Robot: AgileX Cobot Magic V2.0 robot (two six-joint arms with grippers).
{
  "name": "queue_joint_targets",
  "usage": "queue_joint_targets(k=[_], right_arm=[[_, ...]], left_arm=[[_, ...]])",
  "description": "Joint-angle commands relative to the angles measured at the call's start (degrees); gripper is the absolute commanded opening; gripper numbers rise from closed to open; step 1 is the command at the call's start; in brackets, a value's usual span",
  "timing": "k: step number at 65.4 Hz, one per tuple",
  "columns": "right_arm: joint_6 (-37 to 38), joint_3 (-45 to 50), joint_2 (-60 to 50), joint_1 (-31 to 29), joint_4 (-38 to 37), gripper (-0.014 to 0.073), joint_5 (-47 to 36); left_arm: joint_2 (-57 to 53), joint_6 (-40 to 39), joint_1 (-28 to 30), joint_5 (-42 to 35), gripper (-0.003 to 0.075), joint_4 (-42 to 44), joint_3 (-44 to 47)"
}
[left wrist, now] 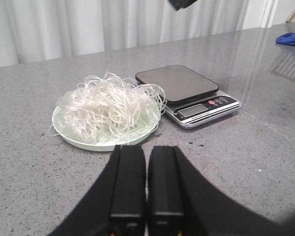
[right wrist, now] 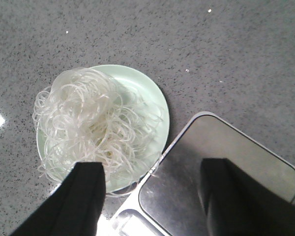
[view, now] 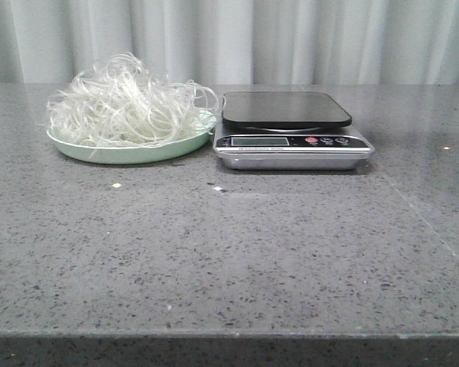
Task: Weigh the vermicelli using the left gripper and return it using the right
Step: 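Open the right gripper and raise it away from the plate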
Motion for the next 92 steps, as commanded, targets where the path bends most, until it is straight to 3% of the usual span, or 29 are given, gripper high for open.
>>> queue_joint_targets(k=[1,32,43,62,74,85,92], right_arm=[[-0.33,9.27,-11.46,-0.66,0.69,0.0516,-10.42],[-0.33,54.53,-45.47,-0.66,-0.27,0.0516,-32.7],[-0.33,65.38,-58.52,-0.66,-0.2,0.0516,-37.98],[-0.33,76.27,-74.46,-0.66,-0.2,0.0505,-39.6],[-0.33,79.68,-82.11,-0.61,-0.2,0.0397,-40.98],[-0.33,81.17,-86.13,-0.61,-0.2,0.0122,-42.74],[-0.33,81.24,-86.49,-0.61,-0.2,0.0159,-42.8]], left_arm=[[0.56,-0.44,0.04,-4.31,0.0127,-0.52,-1.37],[0.56,-0.44,0.04,-4.31,0.0127,-0.52,-1.37],[0.56,-0.44,0.04,-4.31,0.0127,-0.52,-1.37],[0.56,-0.44,0.04,-4.31,0.0127,-0.52,-1.37],[0.56,-0.44,0.04,-4.31,0.0127,-0.52,-1.37],[0.56,-0.44,0.04,-4.31,0.0127,-0.52,-1.37],[0.56,-0.44,0.04,-4.31,0.0127,-0.52,-1.37]])
